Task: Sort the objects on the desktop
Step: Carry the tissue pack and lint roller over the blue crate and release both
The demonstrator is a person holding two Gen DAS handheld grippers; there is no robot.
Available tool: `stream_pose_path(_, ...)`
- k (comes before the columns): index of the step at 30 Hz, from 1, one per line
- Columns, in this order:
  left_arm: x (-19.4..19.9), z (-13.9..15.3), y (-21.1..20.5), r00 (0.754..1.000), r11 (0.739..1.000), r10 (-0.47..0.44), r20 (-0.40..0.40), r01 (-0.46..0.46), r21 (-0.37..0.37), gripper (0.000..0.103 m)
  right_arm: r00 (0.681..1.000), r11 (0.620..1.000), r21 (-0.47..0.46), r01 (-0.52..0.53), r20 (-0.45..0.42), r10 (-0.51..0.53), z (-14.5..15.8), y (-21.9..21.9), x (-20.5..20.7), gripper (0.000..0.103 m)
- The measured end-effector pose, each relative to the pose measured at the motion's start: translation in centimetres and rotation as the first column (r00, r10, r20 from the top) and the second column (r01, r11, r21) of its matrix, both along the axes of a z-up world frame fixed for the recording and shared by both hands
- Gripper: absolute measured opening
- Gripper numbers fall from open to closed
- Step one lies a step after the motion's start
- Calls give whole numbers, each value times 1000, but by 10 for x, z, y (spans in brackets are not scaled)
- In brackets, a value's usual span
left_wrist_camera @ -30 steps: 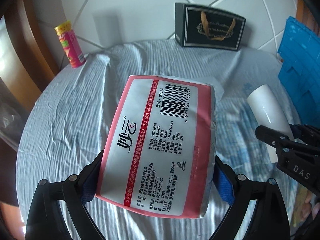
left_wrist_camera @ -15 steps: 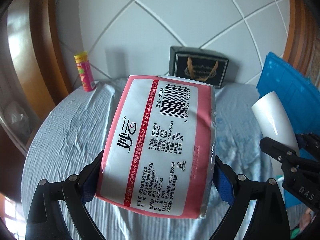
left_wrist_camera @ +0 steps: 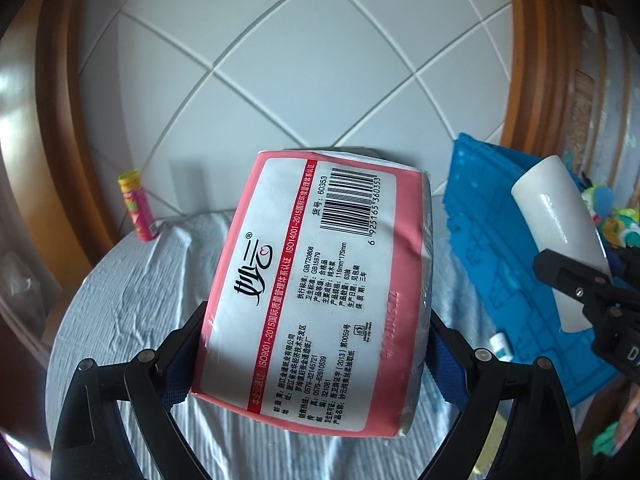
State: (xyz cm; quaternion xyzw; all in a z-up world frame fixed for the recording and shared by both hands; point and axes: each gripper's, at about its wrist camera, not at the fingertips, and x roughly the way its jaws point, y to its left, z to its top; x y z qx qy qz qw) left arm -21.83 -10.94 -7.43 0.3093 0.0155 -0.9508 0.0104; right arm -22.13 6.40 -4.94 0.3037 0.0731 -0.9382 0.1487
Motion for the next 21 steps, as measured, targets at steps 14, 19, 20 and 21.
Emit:
stream_pose_path(14,-5,80,204,960,970,-238,-149,241,3,96,962,976,-37,216,-160,-219,76,179,51,45)
stream_pose_path(19,-11,93,298,942,951,-304,-143,309,13,96,942,953,1,301,-155,-298,86,273,56,45)
stream_pose_path(20,-13,94,313,940,947,-316,-130,320,16,96,942,951,9,309,-140,-305,84,291,54,45)
stream_pose_path(21,-15,93,329,939,944,-326,-113,329,14,96,943,951,11,310,-126,-306,83,305,51,45)
